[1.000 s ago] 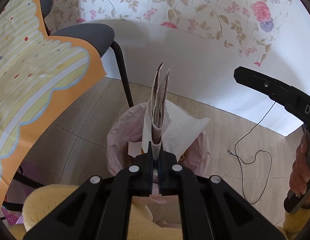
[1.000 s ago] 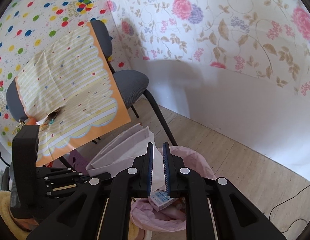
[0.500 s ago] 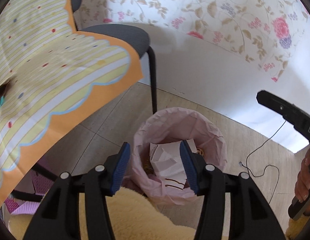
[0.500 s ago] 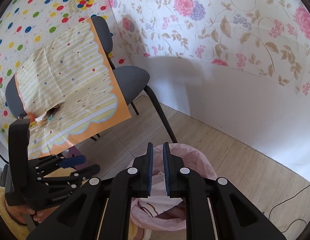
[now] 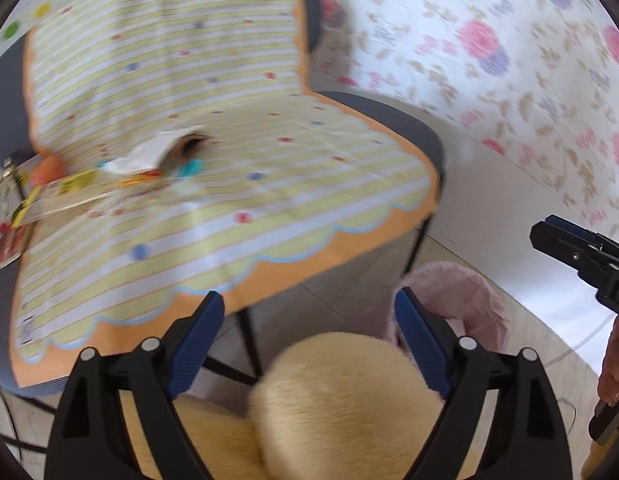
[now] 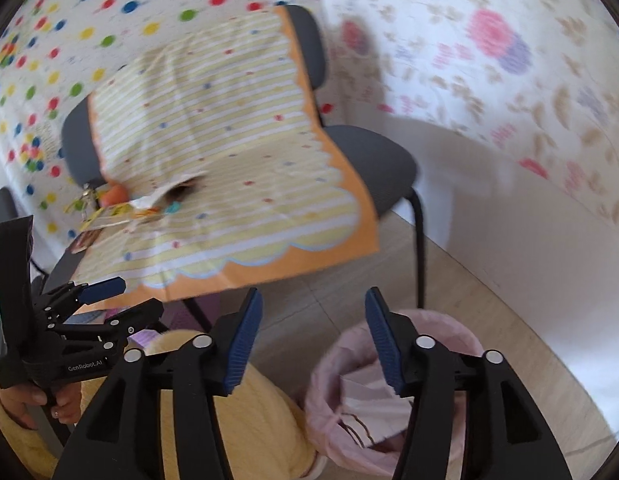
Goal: Collect trash
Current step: 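Move both tools back over the chair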
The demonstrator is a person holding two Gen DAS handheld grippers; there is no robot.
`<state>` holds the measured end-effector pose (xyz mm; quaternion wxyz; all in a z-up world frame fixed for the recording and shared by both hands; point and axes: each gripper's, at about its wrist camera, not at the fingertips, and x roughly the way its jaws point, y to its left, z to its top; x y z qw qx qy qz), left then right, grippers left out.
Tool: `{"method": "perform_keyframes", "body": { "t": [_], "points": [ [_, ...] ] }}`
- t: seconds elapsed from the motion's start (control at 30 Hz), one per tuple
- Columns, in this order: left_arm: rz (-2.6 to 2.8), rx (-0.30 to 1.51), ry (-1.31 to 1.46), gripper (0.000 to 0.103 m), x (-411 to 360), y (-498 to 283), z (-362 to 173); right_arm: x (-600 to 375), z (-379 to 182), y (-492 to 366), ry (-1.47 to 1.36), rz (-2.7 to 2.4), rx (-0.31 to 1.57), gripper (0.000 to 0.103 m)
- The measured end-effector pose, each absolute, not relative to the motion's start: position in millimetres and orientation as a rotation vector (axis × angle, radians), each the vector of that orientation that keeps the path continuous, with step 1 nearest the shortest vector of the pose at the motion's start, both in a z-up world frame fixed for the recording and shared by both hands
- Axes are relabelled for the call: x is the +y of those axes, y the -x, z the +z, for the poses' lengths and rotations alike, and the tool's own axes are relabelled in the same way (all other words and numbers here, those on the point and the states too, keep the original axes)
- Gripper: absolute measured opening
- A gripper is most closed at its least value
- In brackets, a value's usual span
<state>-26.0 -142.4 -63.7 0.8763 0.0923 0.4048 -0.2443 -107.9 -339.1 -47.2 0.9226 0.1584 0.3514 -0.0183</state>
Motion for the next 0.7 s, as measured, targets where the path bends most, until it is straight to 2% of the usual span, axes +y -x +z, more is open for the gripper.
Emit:
{"method": "perform_keyframes", "body": {
  "t": [0.4, 0.7],
  "points": [
    [-0.156, 0.793, -0.058, 0.089, -6, -23, -45, -227, -13, -5, -0.084, 0.206, 0.702, 0.060],
    [-0.061, 0.809, 0.007, 0.089, 46, -57, -47, -166, -18, -77, -0.055, 0.302, 0.735, 0.059]
  ]
}}
